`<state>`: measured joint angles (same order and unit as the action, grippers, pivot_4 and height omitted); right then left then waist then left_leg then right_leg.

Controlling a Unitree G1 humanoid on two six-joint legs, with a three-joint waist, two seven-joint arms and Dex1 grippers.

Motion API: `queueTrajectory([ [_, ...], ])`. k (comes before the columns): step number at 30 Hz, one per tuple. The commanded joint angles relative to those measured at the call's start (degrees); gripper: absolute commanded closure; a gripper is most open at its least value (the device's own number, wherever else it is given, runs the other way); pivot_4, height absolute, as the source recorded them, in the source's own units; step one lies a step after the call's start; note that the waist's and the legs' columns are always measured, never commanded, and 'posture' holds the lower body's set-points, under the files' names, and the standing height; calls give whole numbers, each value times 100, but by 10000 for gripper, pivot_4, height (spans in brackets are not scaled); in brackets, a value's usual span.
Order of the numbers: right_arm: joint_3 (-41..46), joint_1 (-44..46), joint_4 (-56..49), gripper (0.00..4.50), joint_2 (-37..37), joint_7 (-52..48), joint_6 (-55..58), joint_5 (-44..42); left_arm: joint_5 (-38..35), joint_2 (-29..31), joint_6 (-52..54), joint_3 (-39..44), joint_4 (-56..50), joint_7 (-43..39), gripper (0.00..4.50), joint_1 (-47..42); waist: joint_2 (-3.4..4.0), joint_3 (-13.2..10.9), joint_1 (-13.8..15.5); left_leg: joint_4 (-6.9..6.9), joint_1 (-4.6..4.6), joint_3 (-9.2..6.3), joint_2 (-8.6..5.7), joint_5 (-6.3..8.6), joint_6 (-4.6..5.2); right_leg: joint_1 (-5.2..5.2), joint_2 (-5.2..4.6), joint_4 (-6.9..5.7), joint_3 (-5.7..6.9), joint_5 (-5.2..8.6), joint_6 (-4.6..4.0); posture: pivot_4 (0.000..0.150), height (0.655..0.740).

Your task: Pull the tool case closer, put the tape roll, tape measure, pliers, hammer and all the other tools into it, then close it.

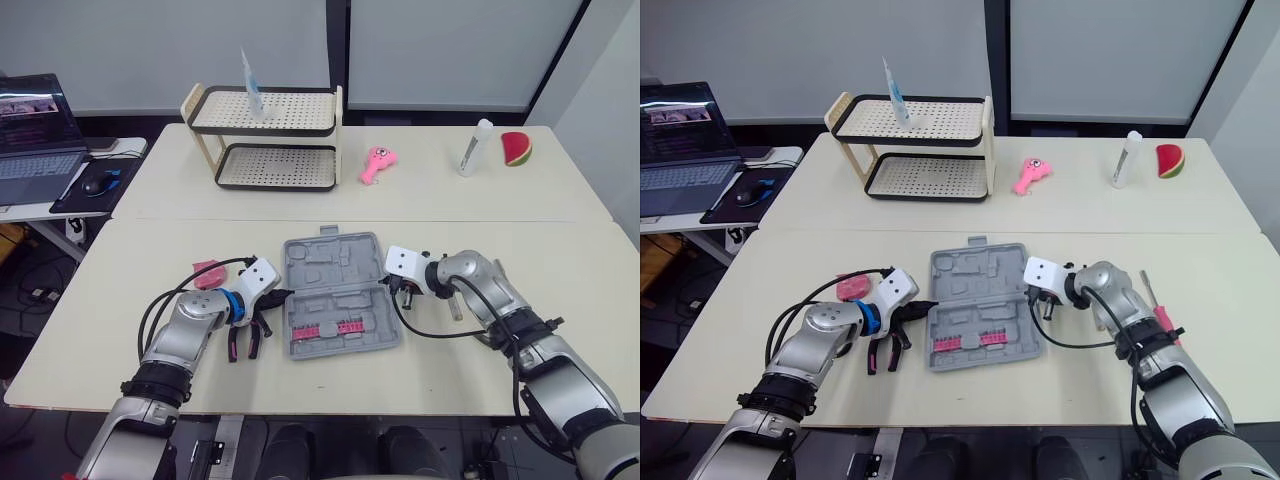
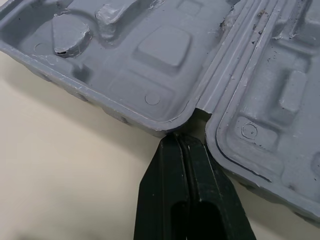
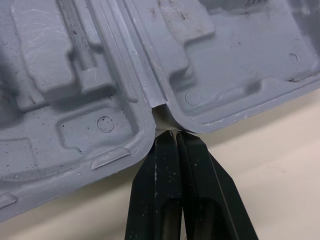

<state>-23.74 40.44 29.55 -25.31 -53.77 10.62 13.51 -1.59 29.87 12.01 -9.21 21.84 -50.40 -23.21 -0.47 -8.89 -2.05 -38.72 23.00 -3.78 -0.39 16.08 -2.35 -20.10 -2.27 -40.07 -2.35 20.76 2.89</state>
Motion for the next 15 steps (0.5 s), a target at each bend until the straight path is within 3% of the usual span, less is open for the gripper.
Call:
queueTrajectory([
  [1, 29, -95, -533, 44906, 40, -132, 60, -88, -49, -108, 81, -165, -362, -162, 45000, 90, 0, 0, 1, 0, 0, 0, 0, 0, 0, 0, 0, 0, 0, 0, 0, 1500, 7290],
  [15, 298, -1508, -3046, 44906, -606, -445, 1592, -388, -156, -140, 960, -544, -1713, -522, 45000, 544, 0, 0, 35, 1, 7, -6, -2, 2, 4, 4, 1, 6, 0, 0, 0, 1500, 7290],
])
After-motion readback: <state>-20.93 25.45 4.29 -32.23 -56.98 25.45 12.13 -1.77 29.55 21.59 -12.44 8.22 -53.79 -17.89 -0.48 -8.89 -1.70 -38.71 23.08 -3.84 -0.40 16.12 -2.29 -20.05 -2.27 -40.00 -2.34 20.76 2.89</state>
